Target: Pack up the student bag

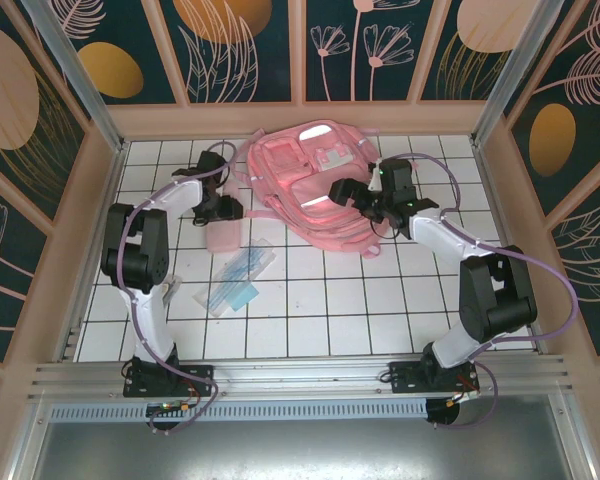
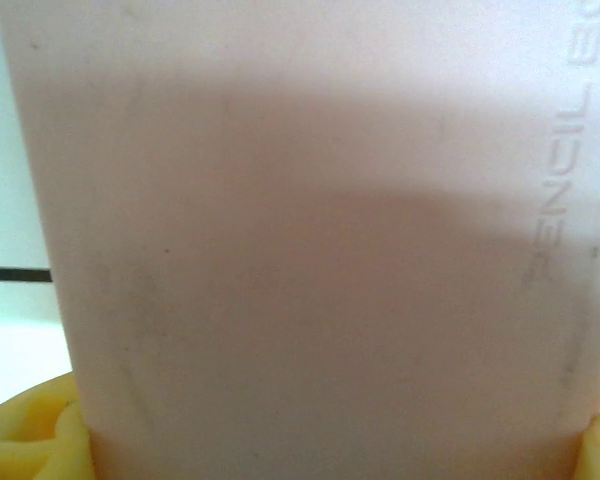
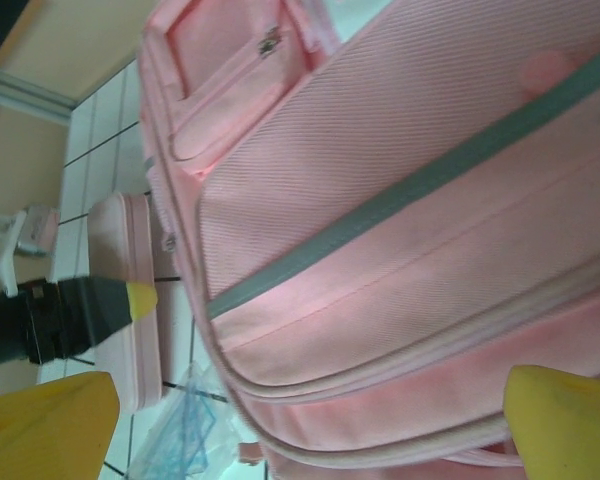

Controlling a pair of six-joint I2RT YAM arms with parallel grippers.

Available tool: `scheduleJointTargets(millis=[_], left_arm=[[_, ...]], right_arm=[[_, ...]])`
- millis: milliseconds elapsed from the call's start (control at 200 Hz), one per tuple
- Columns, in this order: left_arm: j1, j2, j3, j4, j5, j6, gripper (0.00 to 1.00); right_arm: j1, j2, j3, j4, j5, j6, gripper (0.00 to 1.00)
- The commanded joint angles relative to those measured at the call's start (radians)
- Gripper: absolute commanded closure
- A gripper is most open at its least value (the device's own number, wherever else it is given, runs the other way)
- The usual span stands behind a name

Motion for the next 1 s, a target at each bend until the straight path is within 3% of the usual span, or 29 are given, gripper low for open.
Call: scheduleJointTargets(millis=[0,265,390,771,891,996], left_arm=[[0.002,-0.119,0.014,0.161,0.079,-0.173,0.45],[0.000,-0.275,-0.233,0.617,0.323,-0.585,0.43],[-0.021,-0.362,-0.347,0.794,0.345,-0.750,0.41],[-0.084,-0.472,-0.467,0.905,0.366,-0.901,0.39],[-0.092,-0.486,-0.501,0.901,0.360,-0.912,0.39],[-0.097,-0.491,-0.519,0.913,0.351,-0.930,0.39]], right_arm=[[0.053,-0.031,0.003,0.100,-0.076,-0.018,0.01],[0.214,0.041,-0.005,0.365,-0.181,-0.001,0.01],[0.263,0.087,-0.002,0.472,-0.189,0.013,0.01],[0.296,0.255,0.078,0.598,-0.177,-0.023,0.02],[0.308,0.285,0.107,0.608,-0.165,-0.035,0.10],[0.316,0.304,0.127,0.619,-0.164,-0.038,0.23]])
